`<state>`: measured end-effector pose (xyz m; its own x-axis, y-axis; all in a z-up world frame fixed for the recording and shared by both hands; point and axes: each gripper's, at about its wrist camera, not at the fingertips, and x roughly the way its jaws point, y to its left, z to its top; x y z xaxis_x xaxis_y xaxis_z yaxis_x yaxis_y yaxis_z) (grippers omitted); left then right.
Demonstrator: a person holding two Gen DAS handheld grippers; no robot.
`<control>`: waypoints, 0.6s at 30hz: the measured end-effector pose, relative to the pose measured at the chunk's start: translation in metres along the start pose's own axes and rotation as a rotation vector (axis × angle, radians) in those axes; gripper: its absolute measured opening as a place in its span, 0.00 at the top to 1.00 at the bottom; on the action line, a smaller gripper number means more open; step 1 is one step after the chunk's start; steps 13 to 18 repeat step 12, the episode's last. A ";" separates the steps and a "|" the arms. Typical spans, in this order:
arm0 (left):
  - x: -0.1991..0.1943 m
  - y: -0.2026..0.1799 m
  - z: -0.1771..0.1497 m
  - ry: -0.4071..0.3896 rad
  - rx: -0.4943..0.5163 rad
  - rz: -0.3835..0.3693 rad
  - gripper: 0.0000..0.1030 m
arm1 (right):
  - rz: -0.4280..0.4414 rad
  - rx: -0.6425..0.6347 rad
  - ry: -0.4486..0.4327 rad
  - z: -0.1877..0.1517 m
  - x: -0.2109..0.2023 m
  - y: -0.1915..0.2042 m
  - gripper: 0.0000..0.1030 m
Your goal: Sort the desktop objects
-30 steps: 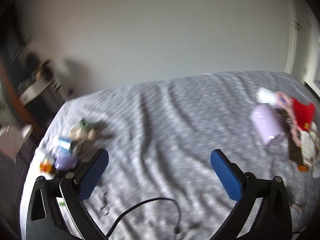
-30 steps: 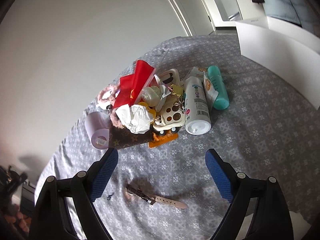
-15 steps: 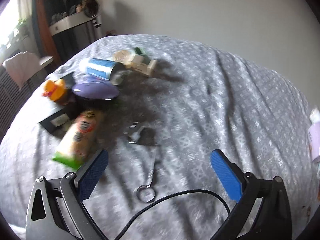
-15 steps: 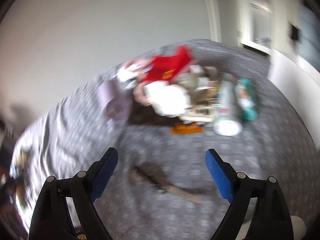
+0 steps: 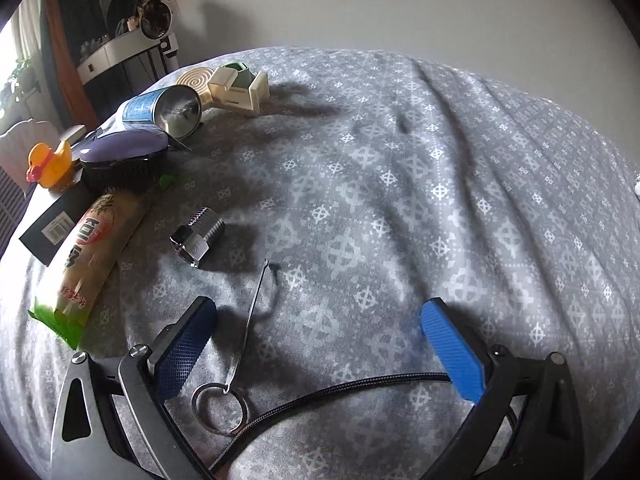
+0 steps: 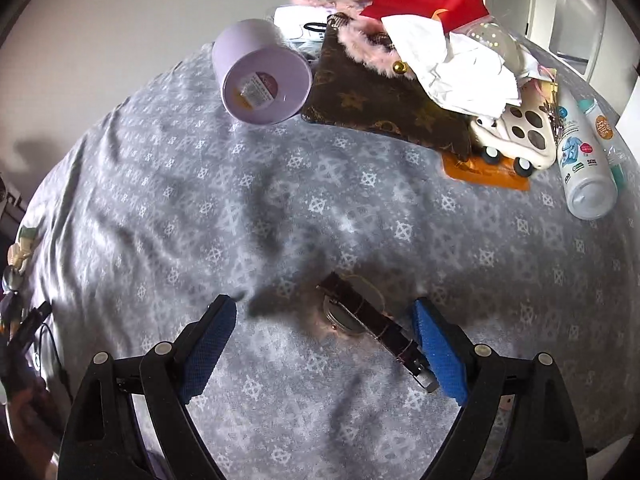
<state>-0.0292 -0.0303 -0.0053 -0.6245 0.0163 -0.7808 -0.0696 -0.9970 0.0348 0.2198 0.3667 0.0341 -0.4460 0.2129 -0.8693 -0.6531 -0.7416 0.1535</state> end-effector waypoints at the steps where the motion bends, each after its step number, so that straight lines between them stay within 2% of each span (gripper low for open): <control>1: 0.000 0.000 0.000 0.000 -0.005 -0.002 0.00 | -0.006 -0.010 0.000 -0.001 0.001 0.001 0.10; 4: 0.001 -0.001 -0.001 -0.005 0.000 0.005 0.00 | -0.032 -0.066 -0.001 -0.003 0.003 0.012 0.00; 8: 0.001 -0.003 -0.002 -0.009 0.007 0.014 0.00 | -0.080 -0.106 -0.004 -0.008 0.007 0.020 0.00; 18: 0.001 -0.003 -0.002 -0.013 0.009 0.018 0.00 | -0.070 -0.099 -0.011 -0.009 0.007 0.015 0.00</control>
